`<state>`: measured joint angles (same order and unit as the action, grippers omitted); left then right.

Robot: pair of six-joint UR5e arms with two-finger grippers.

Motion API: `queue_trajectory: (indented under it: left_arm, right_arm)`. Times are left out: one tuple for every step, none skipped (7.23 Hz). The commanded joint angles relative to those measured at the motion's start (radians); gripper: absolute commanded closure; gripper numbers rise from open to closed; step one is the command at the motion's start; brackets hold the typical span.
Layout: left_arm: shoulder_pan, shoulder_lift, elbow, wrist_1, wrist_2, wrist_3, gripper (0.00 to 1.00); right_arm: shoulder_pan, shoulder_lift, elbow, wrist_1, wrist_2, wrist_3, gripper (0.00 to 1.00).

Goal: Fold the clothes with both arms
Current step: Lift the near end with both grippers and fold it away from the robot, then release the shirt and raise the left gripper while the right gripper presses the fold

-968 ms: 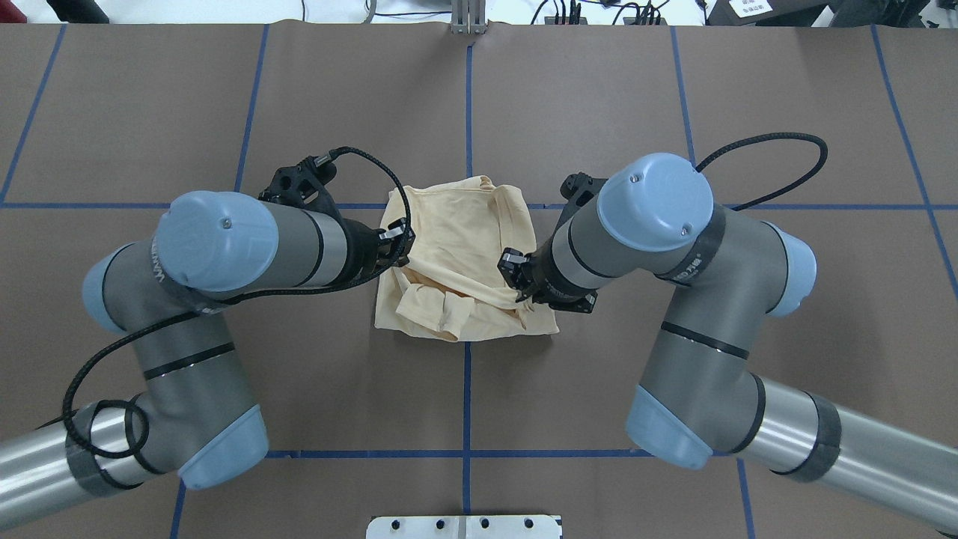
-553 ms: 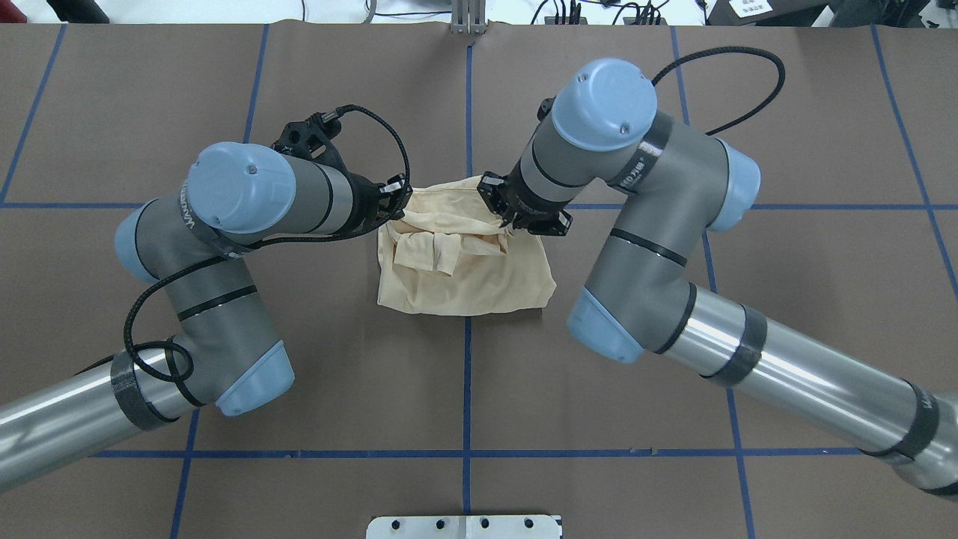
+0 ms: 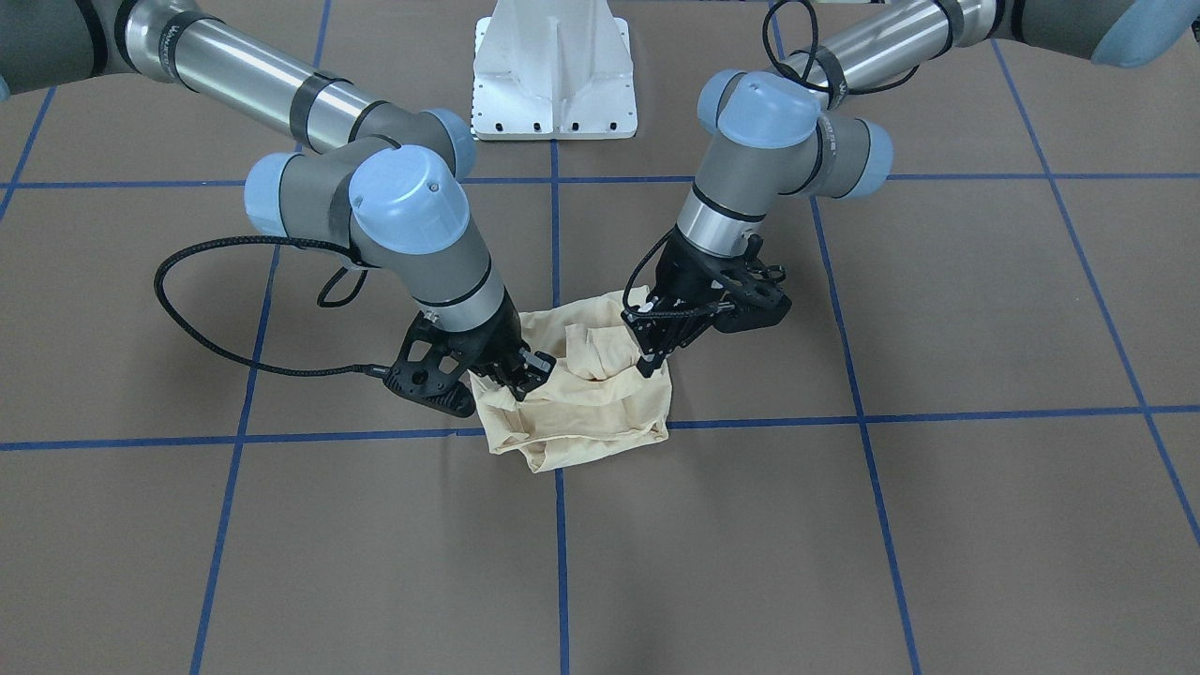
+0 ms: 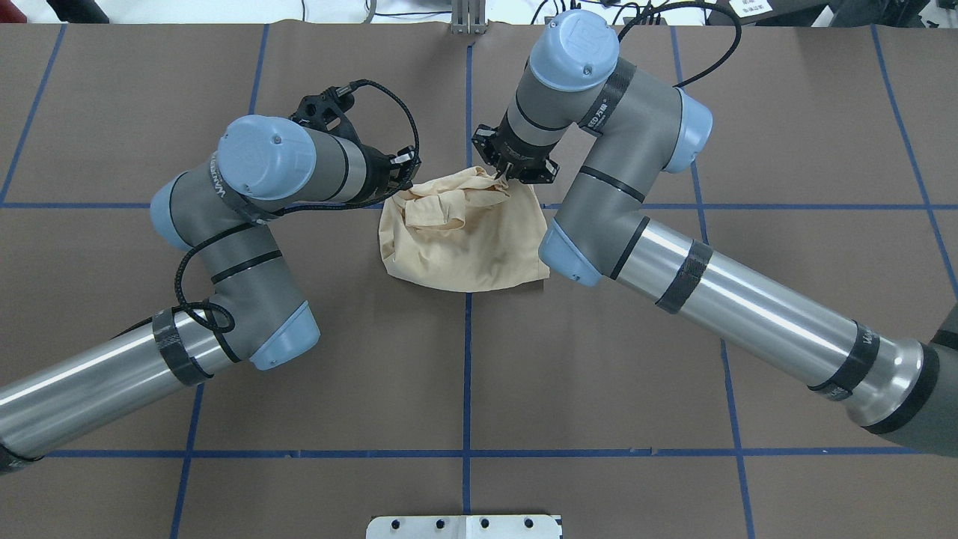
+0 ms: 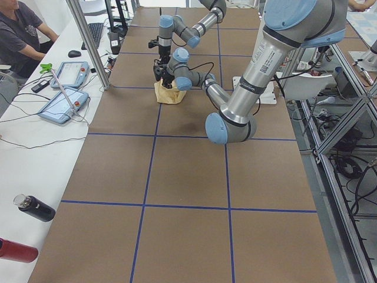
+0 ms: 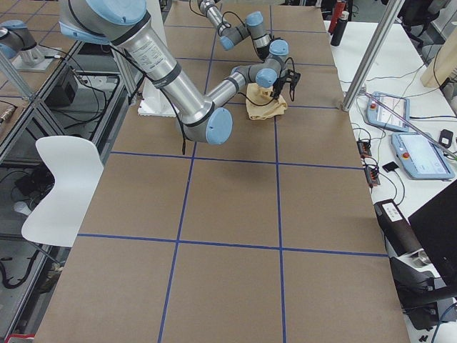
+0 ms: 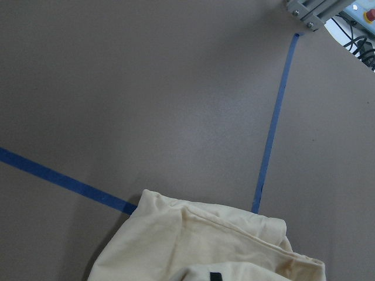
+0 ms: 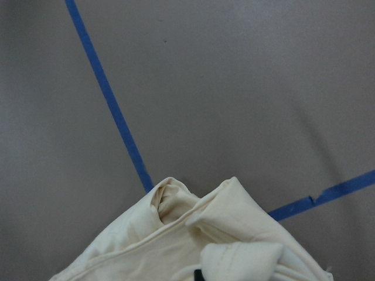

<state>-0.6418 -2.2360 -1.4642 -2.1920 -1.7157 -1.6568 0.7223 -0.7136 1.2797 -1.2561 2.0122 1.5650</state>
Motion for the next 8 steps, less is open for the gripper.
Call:
queue_trajectory:
  left_arm:
    - [-0.001,-0.013,0.05,-0.038,0.002,0.002,1.0]
    - [-0.005,-0.013,0.05,-0.038,0.002,0.002,1.0]
    - [-0.006,-0.013,0.05,-0.04,0.002,0.002,1.0]
    - [-0.007,-0.013,0.048,-0.041,0.002,0.003,0.98]
    - [-0.013,-0.013,0.047,-0.04,0.002,0.006,0.33]
    - [-0.018,-0.013,0.042,-0.035,-0.002,0.008,0.0]
    - [-0.044,-0.011,0.036,-0.029,-0.028,0.023,0.0]
    - [-0.077,-0.001,0.01,-0.026,-0.065,0.054,0.0]
  right_arm:
    - [0.003,0.005,-0.039,0.023,0.0,-0.006,1.0]
    - [0.003,0.012,-0.049,0.03,0.0,-0.006,1.0]
    - [0.003,0.014,-0.049,0.034,0.005,-0.006,1.0]
    - [0.003,0.022,-0.049,0.035,0.005,-0.006,0.85]
    - [0.002,0.028,-0.049,0.037,0.0,-0.011,0.01]
    - [0.009,0.032,-0.049,0.037,-0.003,-0.011,0.0]
    - [0.037,0.043,-0.049,0.037,0.005,-0.01,0.0]
    - [0.052,0.049,-0.045,0.037,0.02,-0.01,0.0]
